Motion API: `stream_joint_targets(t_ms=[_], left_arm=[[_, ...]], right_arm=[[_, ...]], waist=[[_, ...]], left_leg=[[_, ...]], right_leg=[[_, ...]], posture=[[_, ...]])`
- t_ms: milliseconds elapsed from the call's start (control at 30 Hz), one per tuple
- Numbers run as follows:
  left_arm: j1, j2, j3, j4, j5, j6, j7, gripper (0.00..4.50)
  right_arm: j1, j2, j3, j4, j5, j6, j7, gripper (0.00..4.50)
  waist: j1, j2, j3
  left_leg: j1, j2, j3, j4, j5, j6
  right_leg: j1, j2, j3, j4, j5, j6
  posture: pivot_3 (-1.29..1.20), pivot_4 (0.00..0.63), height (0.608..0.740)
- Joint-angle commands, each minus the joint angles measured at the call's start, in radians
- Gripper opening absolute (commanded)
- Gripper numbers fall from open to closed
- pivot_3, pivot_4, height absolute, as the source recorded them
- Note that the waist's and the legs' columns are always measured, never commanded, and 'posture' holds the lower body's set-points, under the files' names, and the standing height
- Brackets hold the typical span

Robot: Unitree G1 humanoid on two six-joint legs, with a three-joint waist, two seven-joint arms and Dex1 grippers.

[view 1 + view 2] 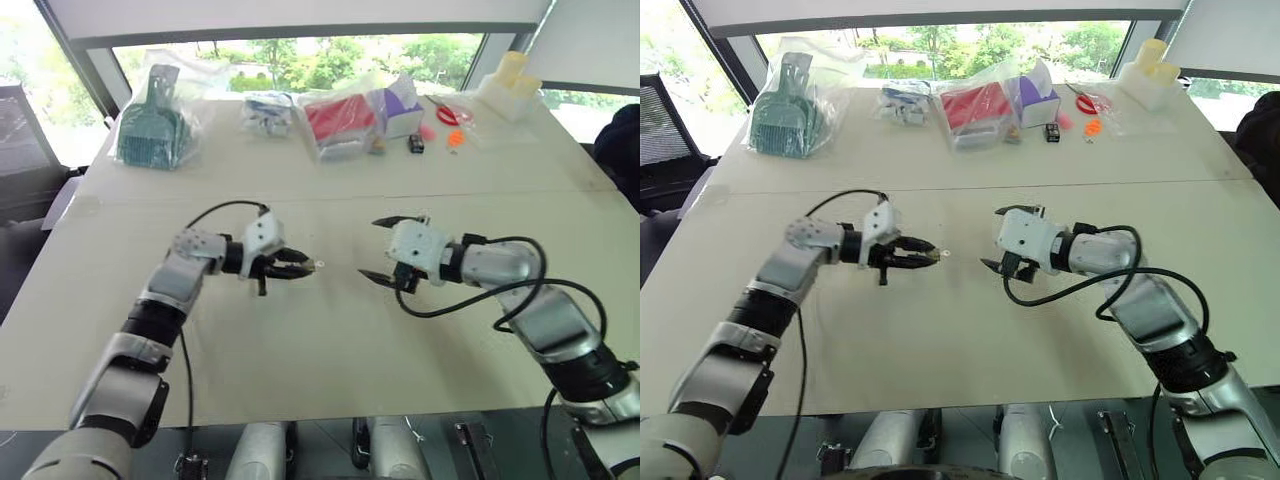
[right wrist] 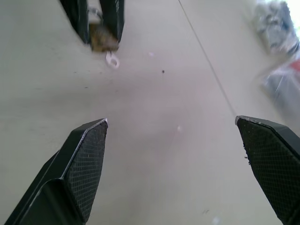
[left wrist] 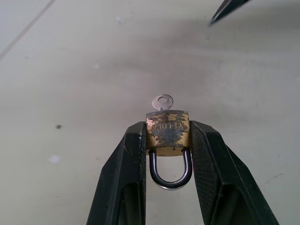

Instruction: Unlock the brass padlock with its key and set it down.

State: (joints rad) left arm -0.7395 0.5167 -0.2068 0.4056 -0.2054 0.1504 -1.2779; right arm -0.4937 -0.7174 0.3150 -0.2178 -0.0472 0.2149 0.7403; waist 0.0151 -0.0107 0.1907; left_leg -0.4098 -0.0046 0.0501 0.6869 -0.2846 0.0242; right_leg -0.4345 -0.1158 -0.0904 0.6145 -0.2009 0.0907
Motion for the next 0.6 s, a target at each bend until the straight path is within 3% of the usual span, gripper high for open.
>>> stream_joint_targets(t_ms=[33,600], left_arm=[[-0.066,0.001,0.040,-0.047,-0.041,0.024,-0.024,0.75],[-0.128,-0.035,0.036,0.009,-0.023,-0.018,-0.044,0.75]], right_arm=[[-0.039,0.034,0.002,0.022,-0.079,-0.137,-0.047,4.50],[-0.089,0.148,0.009,0.115,-0.258,-0.315,-0.119,4.50]], waist=[[-0.001,0.000,0.000],[-0.004,0.000,0.000]], left_leg=[[0.000,0.000,0.000,0.000,0.000,0.000],[0.001,0.000,0.000,0.000,0.000,0.000]], right_leg=[[0.000,0.000,0.000,0.000,0.000,0.000],[0.001,0.001,0.000,0.000,0.001,0.001]], posture=[[0.00,0.150,0.740],[0.00,0.150,0.740]])
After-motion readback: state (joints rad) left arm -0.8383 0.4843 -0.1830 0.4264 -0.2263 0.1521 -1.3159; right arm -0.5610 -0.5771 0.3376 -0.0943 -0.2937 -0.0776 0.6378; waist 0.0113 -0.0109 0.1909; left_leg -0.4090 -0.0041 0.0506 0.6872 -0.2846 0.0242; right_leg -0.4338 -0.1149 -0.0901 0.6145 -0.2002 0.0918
